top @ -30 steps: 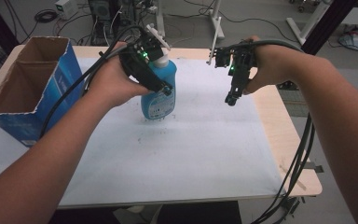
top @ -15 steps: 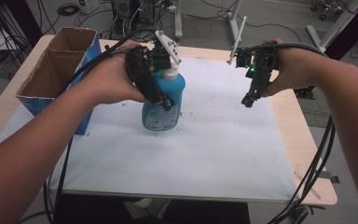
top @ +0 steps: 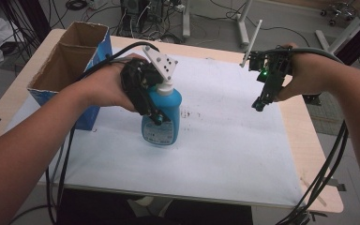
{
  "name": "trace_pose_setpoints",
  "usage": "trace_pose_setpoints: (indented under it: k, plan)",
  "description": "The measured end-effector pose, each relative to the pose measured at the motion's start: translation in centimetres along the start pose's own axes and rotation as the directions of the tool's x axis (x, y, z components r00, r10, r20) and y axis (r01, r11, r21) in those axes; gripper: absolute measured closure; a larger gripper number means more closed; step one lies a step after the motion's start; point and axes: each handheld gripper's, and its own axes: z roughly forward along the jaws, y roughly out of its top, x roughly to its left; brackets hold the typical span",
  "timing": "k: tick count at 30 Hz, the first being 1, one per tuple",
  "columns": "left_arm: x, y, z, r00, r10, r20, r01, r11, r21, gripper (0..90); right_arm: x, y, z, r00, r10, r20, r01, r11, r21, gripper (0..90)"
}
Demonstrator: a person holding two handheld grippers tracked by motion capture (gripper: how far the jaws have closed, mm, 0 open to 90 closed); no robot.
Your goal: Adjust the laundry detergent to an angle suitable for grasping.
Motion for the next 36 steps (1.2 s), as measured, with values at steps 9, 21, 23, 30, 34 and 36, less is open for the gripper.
trace_pose_setpoints:
  k: [9,21,23,30,34,36]
  plan:
    - [0.0,-1.0,1.8,0.9954,0.087,0.040,-0.088,0.9955,0.036,43.7,-0.2,0.0,0.2,1.0000,0.001,-0.001,-0.001,1.000,0.013,1.0]
    - [-0.2,-1.7,2.4,0.9927,0.109,0.052,-0.111,0.9934,0.029,43.7,-0.2,-0.1,0.4,1.0000,0.006,0.001,-0.006,1.000,0.022,1.0]
    - [-0.3,-1.7,2.4,0.9917,0.117,0.053,-0.119,0.9924,0.033,43.7,-0.2,0.0,0.4,1.0000,0.003,0.002,-0.003,1.000,0.022,1.0]
    - [-0.4,-1.8,2.4,0.9909,0.124,0.053,-0.125,0.9917,0.030,43.4,-0.1,0.3,0.6,1.0000,-0.005,0.005,0.005,1.000,0.023,1.0]
    - [-0.3,-1.7,2.4,0.9907,0.125,0.054,-0.127,0.9910,0.041,43.1,-0.2,0.2,0.7,1.0000,-0.005,0.003,0.005,1.000,0.025,1.0]
    - [-0.3,-1.7,2.4,0.9923,0.112,0.053,-0.114,0.9923,0.047,42.7,-0.2,0.2,0.8,1.0000,-0.007,0.002,0.007,1.000,0.027,1.0]
